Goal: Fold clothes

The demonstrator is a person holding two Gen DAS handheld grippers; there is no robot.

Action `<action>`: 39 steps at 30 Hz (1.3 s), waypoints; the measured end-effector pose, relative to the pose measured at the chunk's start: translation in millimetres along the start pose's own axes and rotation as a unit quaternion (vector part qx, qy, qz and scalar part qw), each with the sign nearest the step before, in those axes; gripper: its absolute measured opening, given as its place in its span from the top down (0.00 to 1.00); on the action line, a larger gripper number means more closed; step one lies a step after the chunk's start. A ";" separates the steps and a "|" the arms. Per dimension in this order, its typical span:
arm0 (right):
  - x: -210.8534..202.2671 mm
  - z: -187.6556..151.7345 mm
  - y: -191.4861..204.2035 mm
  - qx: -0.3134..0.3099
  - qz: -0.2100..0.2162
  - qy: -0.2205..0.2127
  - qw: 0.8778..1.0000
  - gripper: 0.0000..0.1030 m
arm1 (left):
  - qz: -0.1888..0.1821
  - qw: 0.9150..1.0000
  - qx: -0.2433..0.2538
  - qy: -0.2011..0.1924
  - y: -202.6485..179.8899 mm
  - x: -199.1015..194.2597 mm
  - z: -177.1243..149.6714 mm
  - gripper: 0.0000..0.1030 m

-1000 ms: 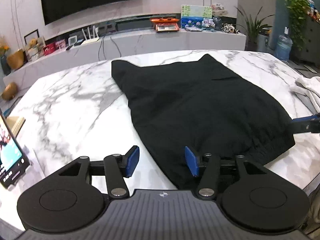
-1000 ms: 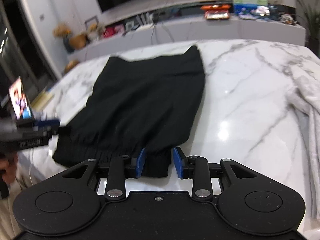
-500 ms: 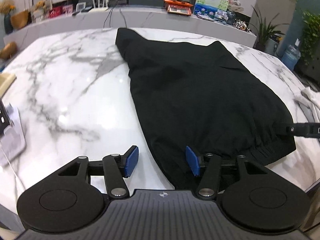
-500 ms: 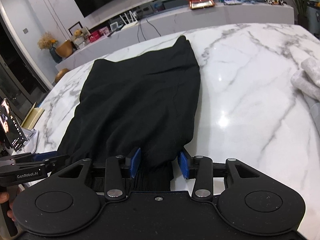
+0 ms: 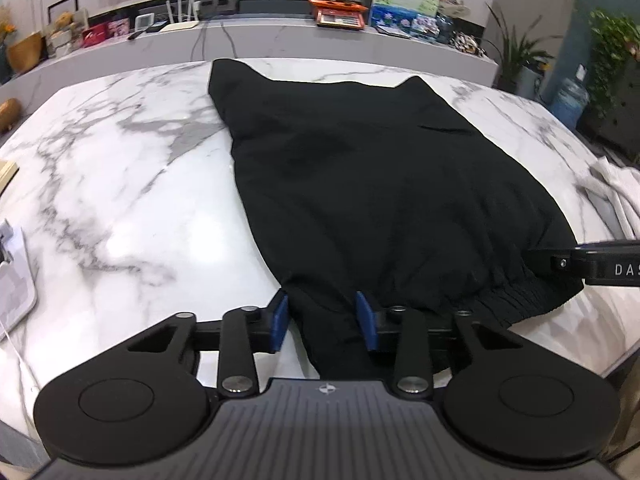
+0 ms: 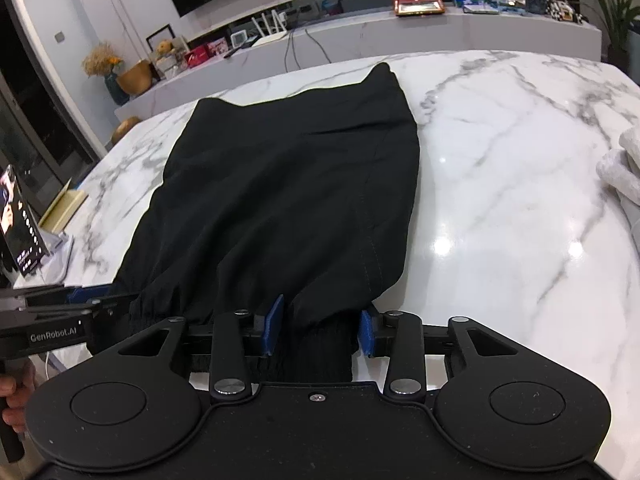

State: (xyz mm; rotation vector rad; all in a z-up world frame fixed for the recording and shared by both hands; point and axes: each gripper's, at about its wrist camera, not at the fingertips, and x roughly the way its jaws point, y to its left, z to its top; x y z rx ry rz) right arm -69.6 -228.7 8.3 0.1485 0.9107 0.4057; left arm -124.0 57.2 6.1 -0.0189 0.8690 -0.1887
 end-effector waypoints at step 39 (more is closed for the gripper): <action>-96.5 -7.5 1.6 0.028 0.094 -0.013 0.995 0.87 | -0.098 0.993 0.066 -0.004 -13.5 -80.6 19.0 0.92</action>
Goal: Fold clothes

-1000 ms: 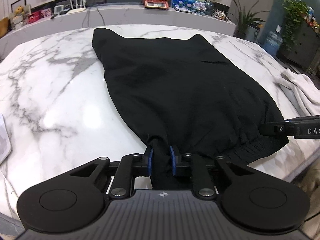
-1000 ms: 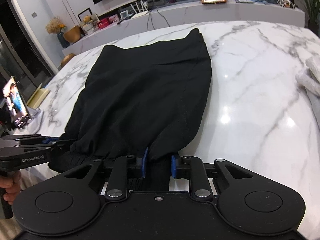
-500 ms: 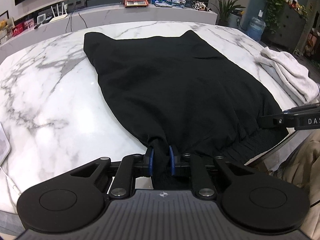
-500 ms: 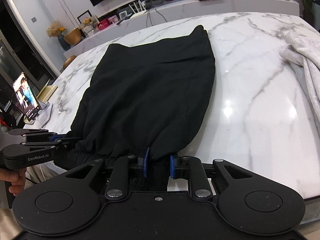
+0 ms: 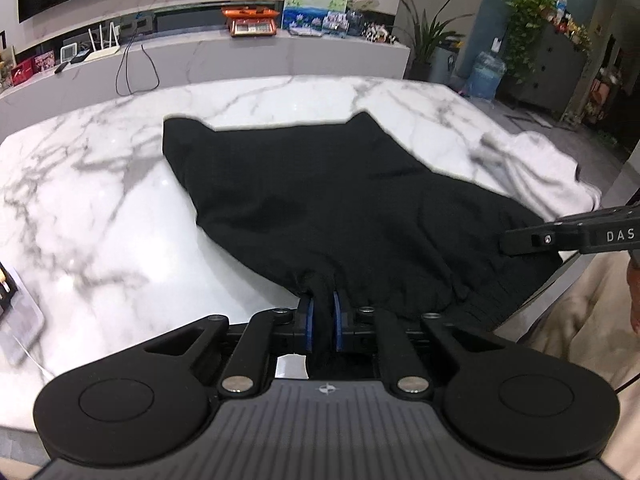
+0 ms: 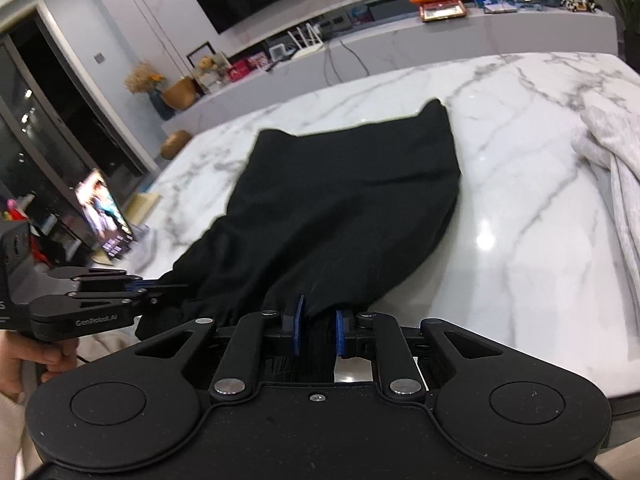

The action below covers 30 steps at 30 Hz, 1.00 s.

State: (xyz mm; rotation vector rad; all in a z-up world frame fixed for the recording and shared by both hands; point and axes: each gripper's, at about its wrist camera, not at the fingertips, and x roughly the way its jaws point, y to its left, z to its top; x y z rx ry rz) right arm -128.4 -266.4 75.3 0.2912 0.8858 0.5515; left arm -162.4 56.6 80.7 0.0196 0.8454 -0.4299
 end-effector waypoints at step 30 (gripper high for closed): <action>113.0 137.2 -103.7 0.140 0.026 0.050 0.989 0.68 | -0.015 0.989 -0.143 0.030 129.3 140.8 104.9 0.74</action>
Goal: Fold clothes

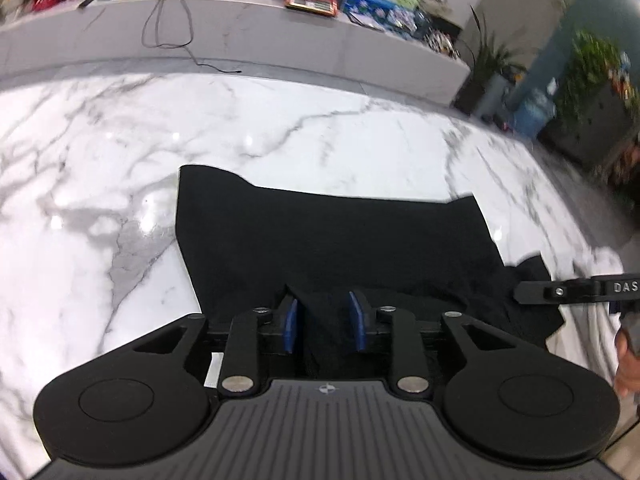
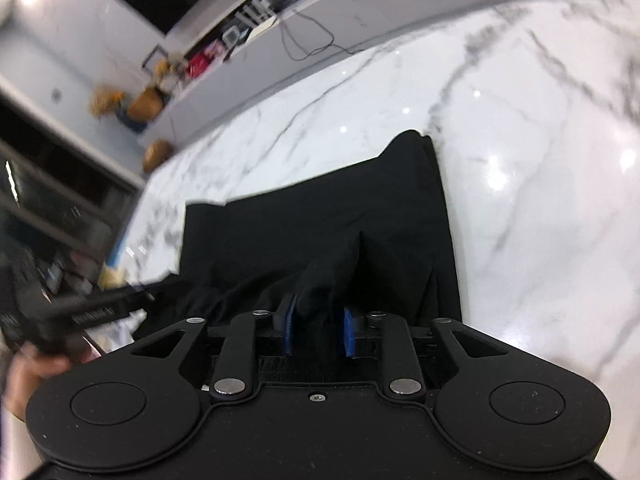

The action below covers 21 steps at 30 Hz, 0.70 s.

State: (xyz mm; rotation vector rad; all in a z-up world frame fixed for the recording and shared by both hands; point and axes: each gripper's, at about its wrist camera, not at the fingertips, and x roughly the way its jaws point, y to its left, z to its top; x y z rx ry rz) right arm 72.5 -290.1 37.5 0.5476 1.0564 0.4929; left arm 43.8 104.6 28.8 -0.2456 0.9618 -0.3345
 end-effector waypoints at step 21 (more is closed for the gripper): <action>-46.3 -43.7 49.3 -0.200 -0.112 -0.120 0.966 0.82 | 0.048 0.982 0.150 -0.105 -34.8 -69.4 -25.0 0.79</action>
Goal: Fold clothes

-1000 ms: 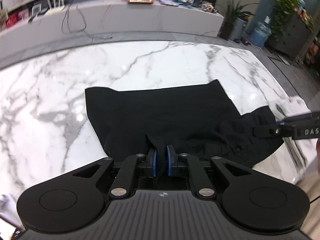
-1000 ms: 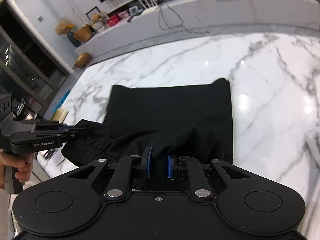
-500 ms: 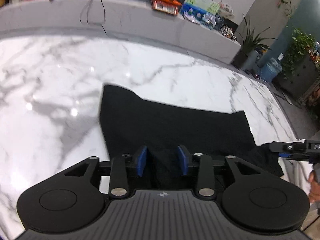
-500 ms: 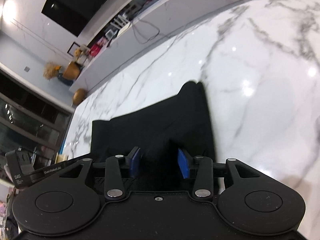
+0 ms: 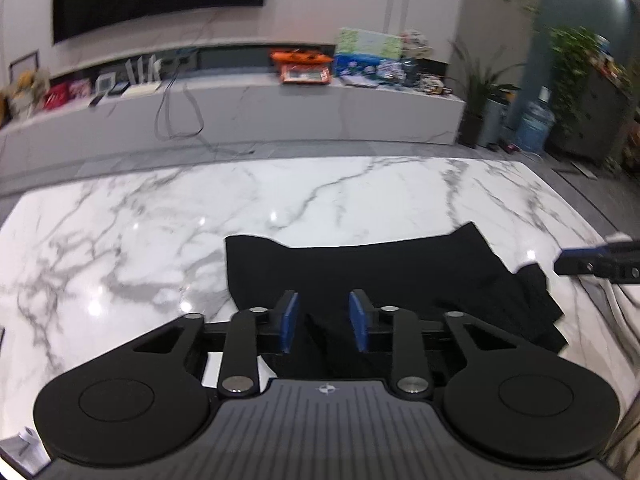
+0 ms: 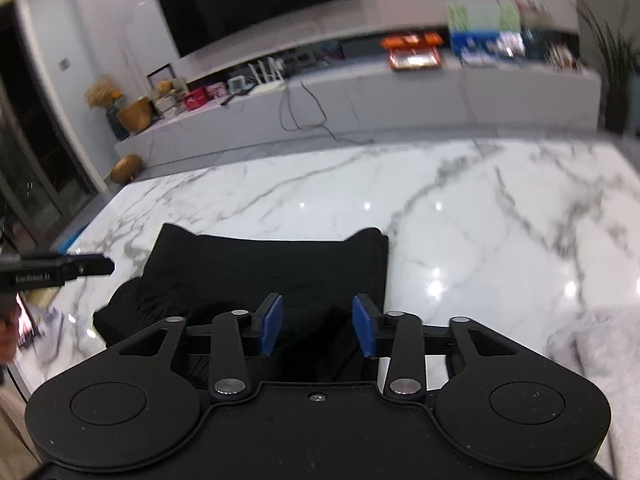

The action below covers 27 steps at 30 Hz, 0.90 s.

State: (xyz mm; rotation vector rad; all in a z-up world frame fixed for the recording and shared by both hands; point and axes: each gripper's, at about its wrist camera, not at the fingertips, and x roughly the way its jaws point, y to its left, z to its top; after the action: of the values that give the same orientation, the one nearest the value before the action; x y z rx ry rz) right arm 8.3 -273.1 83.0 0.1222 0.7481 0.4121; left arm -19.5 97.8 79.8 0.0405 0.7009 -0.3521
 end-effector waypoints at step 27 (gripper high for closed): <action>43.0 -34.8 54.9 -0.098 0.002 0.071 0.993 0.92 | -0.038 0.993 0.089 0.060 -46.0 40.0 -30.1 0.82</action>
State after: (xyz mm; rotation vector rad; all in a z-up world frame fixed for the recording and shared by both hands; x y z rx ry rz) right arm -4.8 -206.8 44.2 -0.0905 0.8433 0.4998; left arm -25.2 47.0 34.9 0.2063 0.7900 -0.4882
